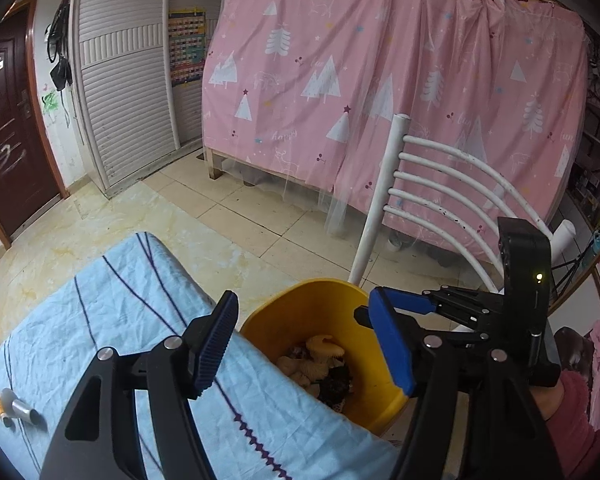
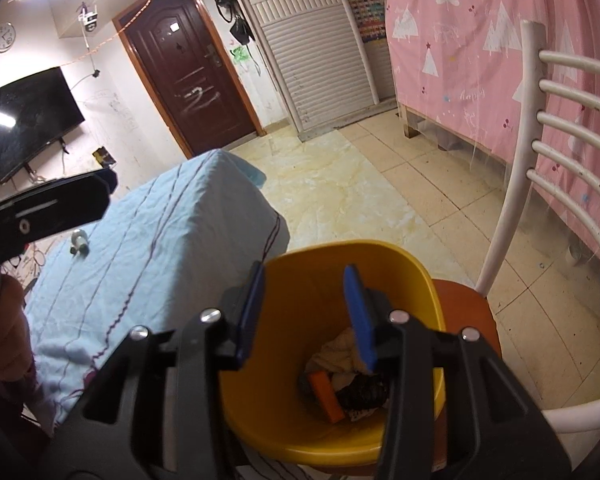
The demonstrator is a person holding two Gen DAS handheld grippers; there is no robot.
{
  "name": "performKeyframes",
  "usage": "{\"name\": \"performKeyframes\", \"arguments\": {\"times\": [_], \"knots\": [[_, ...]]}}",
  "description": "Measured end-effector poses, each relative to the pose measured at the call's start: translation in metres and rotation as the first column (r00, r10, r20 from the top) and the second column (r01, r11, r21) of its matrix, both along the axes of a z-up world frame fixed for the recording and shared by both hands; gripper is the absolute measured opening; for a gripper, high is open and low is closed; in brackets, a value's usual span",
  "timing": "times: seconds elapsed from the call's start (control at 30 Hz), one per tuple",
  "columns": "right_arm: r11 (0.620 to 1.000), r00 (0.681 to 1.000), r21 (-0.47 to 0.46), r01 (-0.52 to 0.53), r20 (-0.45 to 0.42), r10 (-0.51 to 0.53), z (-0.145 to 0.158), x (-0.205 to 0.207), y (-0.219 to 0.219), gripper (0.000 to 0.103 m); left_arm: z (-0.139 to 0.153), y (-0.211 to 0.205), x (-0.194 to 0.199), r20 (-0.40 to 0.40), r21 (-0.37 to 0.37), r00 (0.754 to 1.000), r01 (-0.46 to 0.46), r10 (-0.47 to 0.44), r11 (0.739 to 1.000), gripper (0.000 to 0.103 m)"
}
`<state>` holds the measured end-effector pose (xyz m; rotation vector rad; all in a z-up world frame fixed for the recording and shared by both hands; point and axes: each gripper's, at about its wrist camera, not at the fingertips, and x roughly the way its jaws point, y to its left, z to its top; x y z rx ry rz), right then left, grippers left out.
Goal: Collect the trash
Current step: 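Carry the cream dome and orange box to the yellow bucket and release both, then move both open tools back over the bed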
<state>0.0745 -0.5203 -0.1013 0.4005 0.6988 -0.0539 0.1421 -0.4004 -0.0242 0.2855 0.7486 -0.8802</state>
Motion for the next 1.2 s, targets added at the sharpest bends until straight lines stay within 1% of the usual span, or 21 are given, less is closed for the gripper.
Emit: {"name": "performKeyframes", "arguments": {"times": [0.07,0.2,0.43,0.7,0.83,1.2], "knots": [[1.0,1.0,-0.008,-0.005,0.005,0.005,0.004,0.001,0.004,0.04,0.003,0.006,0.001,0.001,-0.002,1.0,-0.008,0.008,1.0,0.06],[0.999,1.0,-0.031,-0.022,0.017,0.022,0.018,0.005,0.017,0.048,0.008,0.019,0.004,0.003,-0.008,1.0,-0.026,0.026,1.0,0.06],[0.995,0.997,-0.067,-0.068,0.041,0.071,0.038,0.019,0.041,0.056,0.017,0.052,0.012,0.011,-0.018,0.997,-0.08,0.081,0.997,0.06],[0.985,0.987,-0.094,-0.147,0.044,0.152,0.052,0.042,0.084,0.059,0.024,0.098,0.029,0.034,-0.003,0.985,-0.171,0.171,0.985,0.062],[0.976,0.98,-0.109,-0.188,0.04,0.193,0.058,0.054,0.106,0.06,0.025,0.125,0.043,0.034,0.003,0.975,-0.218,0.218,0.976,0.065],[0.948,0.957,-0.144,-0.282,0.02,0.288,0.069,0.079,0.157,0.063,0.025,0.188,0.071,0.02,-0.013,0.948,-0.319,0.319,0.948,0.066]]}}
